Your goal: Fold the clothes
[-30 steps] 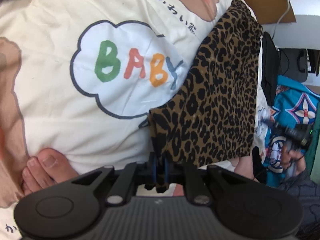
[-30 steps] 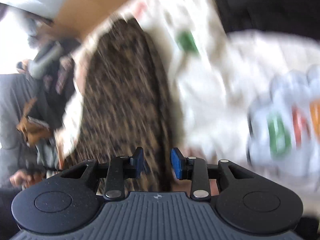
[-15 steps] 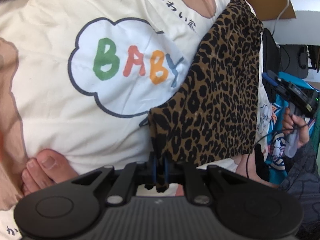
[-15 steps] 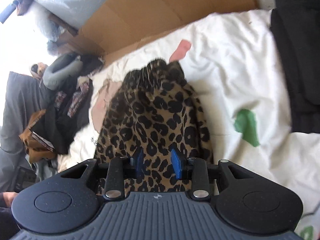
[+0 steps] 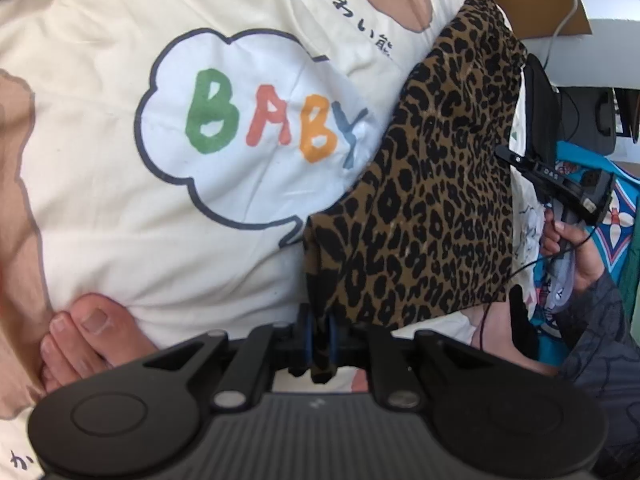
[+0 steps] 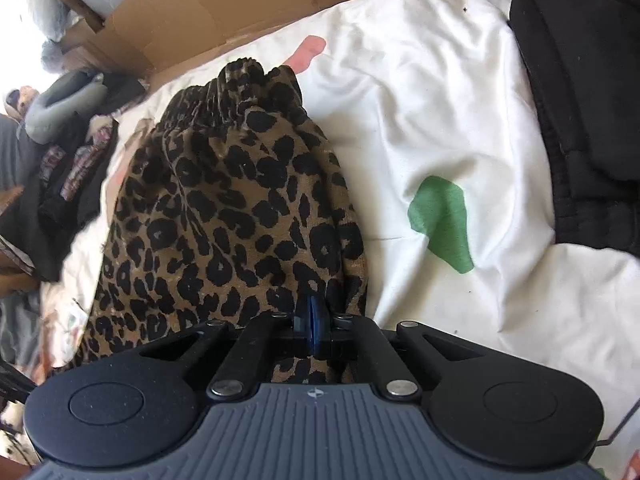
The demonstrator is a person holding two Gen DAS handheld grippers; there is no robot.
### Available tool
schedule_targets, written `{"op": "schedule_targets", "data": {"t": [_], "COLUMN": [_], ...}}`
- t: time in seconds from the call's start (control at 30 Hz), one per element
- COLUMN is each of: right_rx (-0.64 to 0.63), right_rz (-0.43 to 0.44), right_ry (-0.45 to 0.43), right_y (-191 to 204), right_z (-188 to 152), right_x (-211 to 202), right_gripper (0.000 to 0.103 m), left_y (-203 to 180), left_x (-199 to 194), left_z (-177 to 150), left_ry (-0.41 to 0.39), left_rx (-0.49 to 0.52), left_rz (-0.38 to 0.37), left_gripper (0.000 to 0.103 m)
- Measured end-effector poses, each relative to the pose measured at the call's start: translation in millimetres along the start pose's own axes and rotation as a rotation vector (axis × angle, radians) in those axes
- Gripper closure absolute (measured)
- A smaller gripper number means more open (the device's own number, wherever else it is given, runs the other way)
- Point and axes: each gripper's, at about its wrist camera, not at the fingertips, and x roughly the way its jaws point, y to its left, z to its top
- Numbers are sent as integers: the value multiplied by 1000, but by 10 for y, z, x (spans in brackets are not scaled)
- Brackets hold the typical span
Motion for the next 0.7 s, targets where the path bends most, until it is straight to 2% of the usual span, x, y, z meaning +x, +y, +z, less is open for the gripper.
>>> {"op": "schedule_targets", "data": {"t": [0.13, 0.17, 0.3, 0.43, 0.5, 0.53, 0.57, 0.63, 0.7], "right_rx": [-28, -23, -29, -80, -108, -118, -129, -140, -140], "right_rz": [-80, -77, 54, 110, 116, 119, 126, 124, 88], "right_ry": [20, 19, -56, -129, -154, -169, -184, -198, -200], "right_y": [114, 133, 277, 491, 589, 634, 668, 704, 702], "right_z": [65, 104, 325, 622, 770, 836, 894, 985, 1042], "right_x": [-65, -100, -222, -175, -116, -87, -53, 34, 128], "right_gripper": [98, 99, 97, 96, 76, 70, 67, 67, 66], "left_y": [9, 8, 3, -2, -1, 1, 2, 2, 2], "left_x": [16, 21, 27, 37, 42, 44, 48, 53, 55], "left_z": [-1, -1, -5, -11, -13, -13, -12, -8, -5], "left_ry": [4, 6, 10, 12, 12, 13, 13, 15, 16], "left_rx": [3, 5, 11, 14, 14, 13, 12, 11, 12], "left_rz": [8, 10, 8, 4, 2, 1, 1, 0, 0], "left_gripper": [94, 94, 94, 94, 94, 94, 94, 94, 94]}}
